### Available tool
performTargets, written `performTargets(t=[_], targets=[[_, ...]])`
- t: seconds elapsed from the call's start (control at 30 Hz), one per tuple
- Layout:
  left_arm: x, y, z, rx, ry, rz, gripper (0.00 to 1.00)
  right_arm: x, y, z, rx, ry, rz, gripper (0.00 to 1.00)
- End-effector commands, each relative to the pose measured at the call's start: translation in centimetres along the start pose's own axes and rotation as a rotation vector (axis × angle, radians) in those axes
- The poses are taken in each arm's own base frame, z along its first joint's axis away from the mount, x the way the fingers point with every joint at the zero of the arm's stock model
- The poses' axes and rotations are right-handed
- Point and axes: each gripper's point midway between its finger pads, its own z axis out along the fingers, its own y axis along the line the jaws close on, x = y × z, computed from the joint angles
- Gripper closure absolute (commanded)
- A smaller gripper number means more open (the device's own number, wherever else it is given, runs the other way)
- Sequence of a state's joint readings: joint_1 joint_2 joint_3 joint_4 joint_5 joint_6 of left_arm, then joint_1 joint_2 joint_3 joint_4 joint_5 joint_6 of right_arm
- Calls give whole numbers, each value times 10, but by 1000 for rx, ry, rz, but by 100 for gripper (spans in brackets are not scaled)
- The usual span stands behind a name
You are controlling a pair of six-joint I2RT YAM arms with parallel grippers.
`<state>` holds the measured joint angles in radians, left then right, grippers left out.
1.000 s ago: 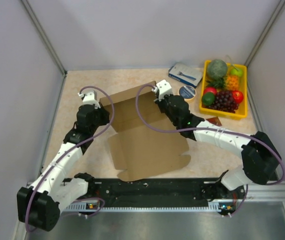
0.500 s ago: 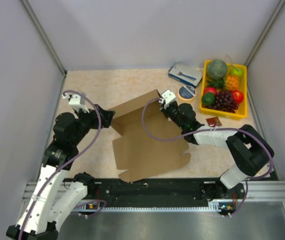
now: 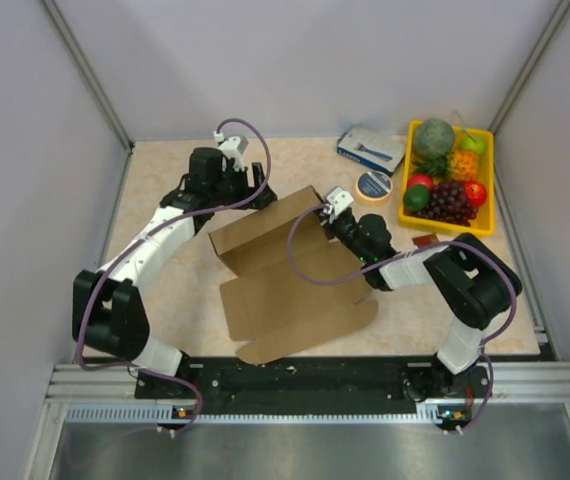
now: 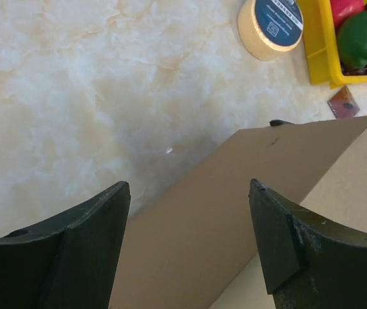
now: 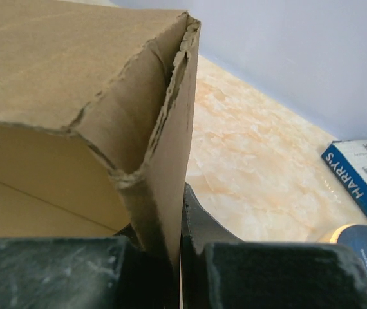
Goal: Fold the paper box
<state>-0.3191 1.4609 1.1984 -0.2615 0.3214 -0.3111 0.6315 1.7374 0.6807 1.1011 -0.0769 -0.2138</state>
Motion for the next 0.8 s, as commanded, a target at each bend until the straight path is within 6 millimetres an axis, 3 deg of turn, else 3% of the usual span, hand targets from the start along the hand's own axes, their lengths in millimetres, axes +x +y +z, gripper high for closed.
performTargets(t=[0.0,0.1,0.27,0.33,0.4,0.53,0.6,0.77], targets=[[-17,-25,11,107,-10,100,21,-10,23,6,-94,-46,111,100],[-7,-28,20,160,33,107,23,-3,25,8,-95,11,139,99],[8,-38,20,227,66,88,31,12,10,3,2,80,161,93],[9,-41,19,248,52,82,30,13,5,2,35,97,169,86],[12,-43,21,253,61,79,30,13,2,1,47,128,181,72],[19,-43,26,245,93,69,30,7,-2,-11,72,149,195,61],[21,-45,26,254,99,69,30,8,-3,-17,83,153,184,60],[26,-56,27,281,109,76,31,10,-3,-5,88,142,164,65]])
